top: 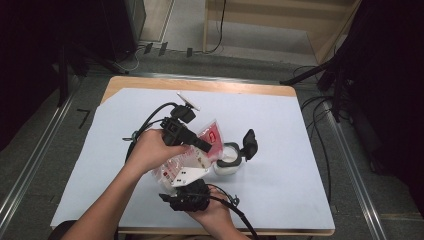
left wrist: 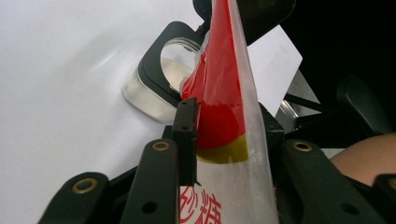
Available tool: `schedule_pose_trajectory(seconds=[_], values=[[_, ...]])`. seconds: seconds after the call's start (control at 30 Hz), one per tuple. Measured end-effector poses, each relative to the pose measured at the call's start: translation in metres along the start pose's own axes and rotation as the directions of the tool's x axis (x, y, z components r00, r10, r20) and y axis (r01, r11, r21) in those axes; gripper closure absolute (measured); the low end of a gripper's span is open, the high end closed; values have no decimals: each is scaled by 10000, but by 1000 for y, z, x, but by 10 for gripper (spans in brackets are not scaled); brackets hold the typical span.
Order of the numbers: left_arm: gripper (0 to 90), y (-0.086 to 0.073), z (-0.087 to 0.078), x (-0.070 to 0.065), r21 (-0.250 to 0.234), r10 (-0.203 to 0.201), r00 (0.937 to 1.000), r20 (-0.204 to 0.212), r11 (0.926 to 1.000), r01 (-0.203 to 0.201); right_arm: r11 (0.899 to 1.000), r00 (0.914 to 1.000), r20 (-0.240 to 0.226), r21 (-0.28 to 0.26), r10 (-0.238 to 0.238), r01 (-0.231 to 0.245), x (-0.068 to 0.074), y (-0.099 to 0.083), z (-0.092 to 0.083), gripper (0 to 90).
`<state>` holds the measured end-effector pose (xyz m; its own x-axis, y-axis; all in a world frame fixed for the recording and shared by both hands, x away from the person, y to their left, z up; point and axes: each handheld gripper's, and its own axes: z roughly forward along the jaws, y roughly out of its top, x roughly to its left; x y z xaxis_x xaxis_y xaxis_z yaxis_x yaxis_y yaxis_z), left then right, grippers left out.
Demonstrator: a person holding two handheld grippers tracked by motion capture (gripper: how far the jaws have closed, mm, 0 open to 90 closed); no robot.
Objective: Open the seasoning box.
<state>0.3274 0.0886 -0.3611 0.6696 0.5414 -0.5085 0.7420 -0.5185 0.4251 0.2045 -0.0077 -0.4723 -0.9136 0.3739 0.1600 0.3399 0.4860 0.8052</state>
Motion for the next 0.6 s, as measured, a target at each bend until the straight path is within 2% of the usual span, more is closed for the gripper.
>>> schedule_pose_trajectory(seconds=[0.1, 0.37, 0.6], values=[[776, -1, 0, 0, 6, 63, 10000, 62, 10000, -63, 10000, 10000, 35, 60, 12, -12, 0, 1, 0, 614], [802, -3, -7, 0, -76, 147, 9996, 222, 9999, -145, 9999, 9999, 46, 119, -107, 106, 0, 1, 1, 609], [819, -5, -20, -5, -536, 376, 9991, 211, 9979, -365, 9998, 9996, 229, 72, -168, 166, -3, 4, -2, 602]])
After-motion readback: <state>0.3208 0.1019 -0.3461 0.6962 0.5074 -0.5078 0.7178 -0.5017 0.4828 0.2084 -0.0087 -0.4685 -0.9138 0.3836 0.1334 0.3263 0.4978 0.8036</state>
